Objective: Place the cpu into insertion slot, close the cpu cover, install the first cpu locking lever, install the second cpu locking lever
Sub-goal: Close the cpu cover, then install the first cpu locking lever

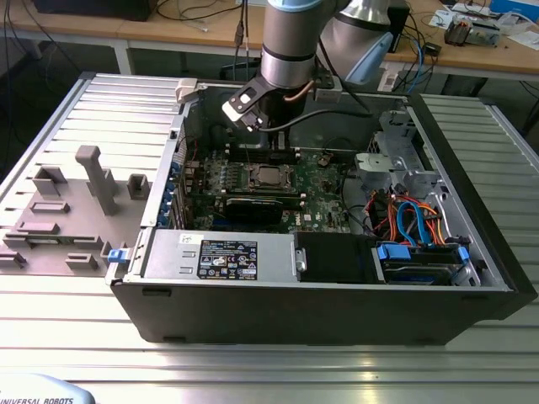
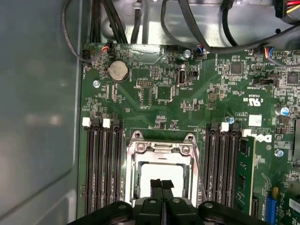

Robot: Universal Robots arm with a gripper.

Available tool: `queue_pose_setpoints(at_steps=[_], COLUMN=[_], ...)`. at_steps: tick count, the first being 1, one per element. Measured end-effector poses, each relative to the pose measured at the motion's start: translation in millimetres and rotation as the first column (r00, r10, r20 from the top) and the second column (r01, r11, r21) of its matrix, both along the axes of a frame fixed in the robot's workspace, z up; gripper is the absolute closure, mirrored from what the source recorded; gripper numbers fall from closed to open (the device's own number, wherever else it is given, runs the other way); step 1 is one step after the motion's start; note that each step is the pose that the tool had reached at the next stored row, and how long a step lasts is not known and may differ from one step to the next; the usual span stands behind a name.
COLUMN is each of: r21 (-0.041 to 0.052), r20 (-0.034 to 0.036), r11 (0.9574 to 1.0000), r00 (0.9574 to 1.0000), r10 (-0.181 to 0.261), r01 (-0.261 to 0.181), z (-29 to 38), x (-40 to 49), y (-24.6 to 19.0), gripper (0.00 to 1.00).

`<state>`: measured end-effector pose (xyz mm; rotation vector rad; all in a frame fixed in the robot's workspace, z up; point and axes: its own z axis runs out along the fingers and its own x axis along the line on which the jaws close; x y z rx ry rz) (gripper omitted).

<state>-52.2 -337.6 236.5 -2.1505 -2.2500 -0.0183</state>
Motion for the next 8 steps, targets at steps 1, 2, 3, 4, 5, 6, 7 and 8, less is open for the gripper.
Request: queue_pose_setpoints(at_steps=[1, 2, 3, 4, 5, 6, 7, 8], r21=[-0.0001, -0.0001, 0.0001, 0.0001, 0.0001, 0.0001, 0.0000, 0.0000], r20=[-0.0001, -0.0001, -0.0001, 0.0000, -0.0001, -0.0001, -0.0001, 0.0000], r11=[1.0000, 1.0000, 1.0000, 1.0000, 1.0000, 1.0000, 1.0000, 1.0000], r00=[1.0000, 1.0000, 1.0000, 1.0000, 1.0000, 1.0000, 1.0000, 1.0000], r10=[0.000, 0.000, 0.000, 0.000, 0.000, 0.000, 0.000, 0.000], r01=[0.000, 0.000, 0.000, 0.000, 0.000, 0.000, 0.000, 0.000], z=[-0.2, -0.3, -0.3, -0.3, -0.3, -0.3, -0.3, -0.3], x=[-0.4, -0.4, -0.5, -0.6, -0.7, -0.8, -0.8, -0.8], y=[0.2, 0.2, 0.2, 0.2, 0.2, 0.2, 0.2, 0.2], gripper=[0.89, 0.89, 0.89, 0.89, 0.89, 0.89, 0.89, 0.89])
